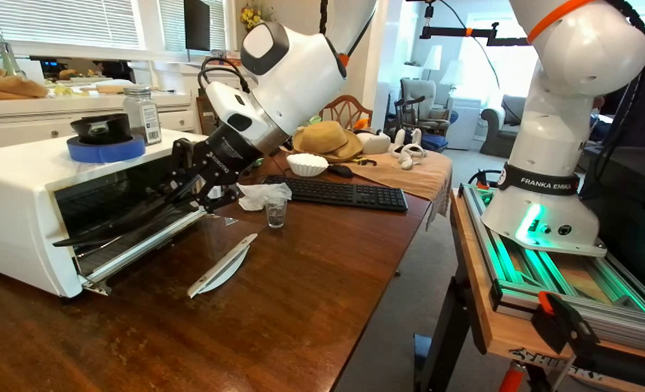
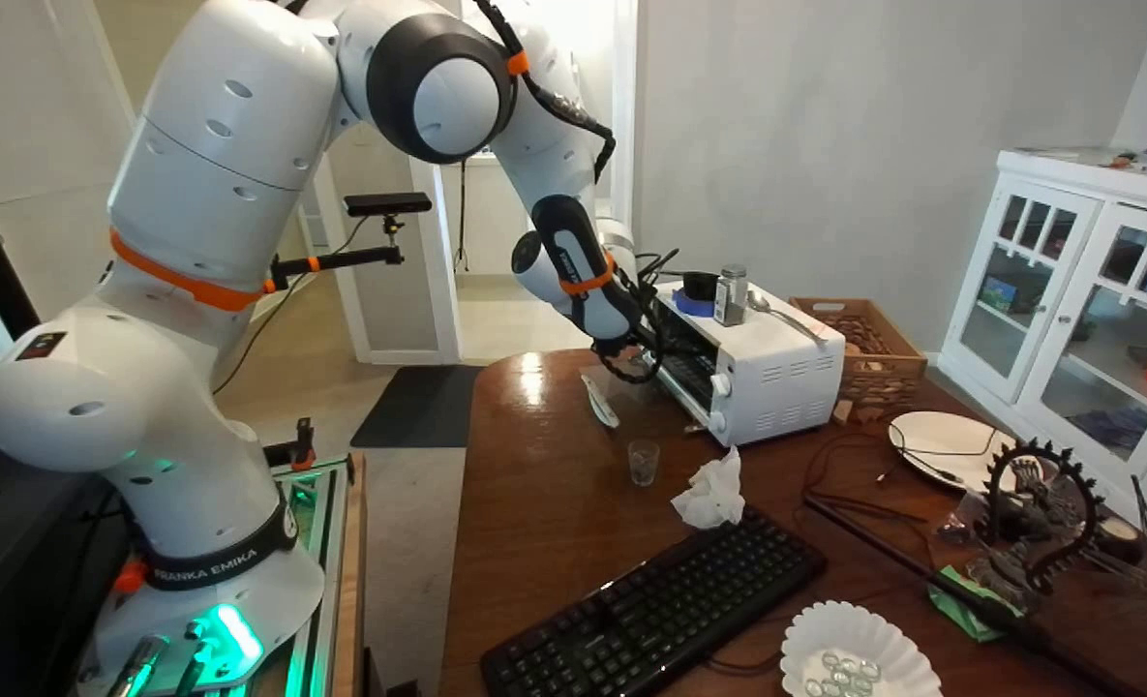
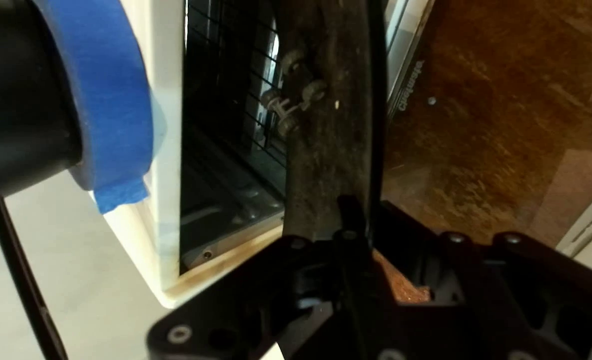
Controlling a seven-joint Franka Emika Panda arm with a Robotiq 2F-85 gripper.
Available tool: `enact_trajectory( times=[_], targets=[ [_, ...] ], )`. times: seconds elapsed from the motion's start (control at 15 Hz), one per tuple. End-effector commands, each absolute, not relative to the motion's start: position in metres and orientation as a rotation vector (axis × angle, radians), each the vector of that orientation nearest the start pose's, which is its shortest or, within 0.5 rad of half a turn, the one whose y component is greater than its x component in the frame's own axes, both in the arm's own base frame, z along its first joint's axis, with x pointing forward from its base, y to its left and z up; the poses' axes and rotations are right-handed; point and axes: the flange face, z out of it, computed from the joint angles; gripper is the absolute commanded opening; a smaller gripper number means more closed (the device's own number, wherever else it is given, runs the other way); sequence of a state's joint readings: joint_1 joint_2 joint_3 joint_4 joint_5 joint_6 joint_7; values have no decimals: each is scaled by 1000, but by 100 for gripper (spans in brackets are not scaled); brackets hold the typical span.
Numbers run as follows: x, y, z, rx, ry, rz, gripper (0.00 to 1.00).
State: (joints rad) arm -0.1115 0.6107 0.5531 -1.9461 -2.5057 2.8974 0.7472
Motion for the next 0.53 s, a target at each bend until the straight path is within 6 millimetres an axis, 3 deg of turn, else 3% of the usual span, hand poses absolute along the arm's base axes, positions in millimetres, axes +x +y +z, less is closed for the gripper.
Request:
enact_trajectory(
  times=[0.0, 0.47],
  targets=[
    [520, 268, 185, 1454, 2080, 986, 4],
    [546, 257, 174, 1410, 2041, 959, 4]
  ],
)
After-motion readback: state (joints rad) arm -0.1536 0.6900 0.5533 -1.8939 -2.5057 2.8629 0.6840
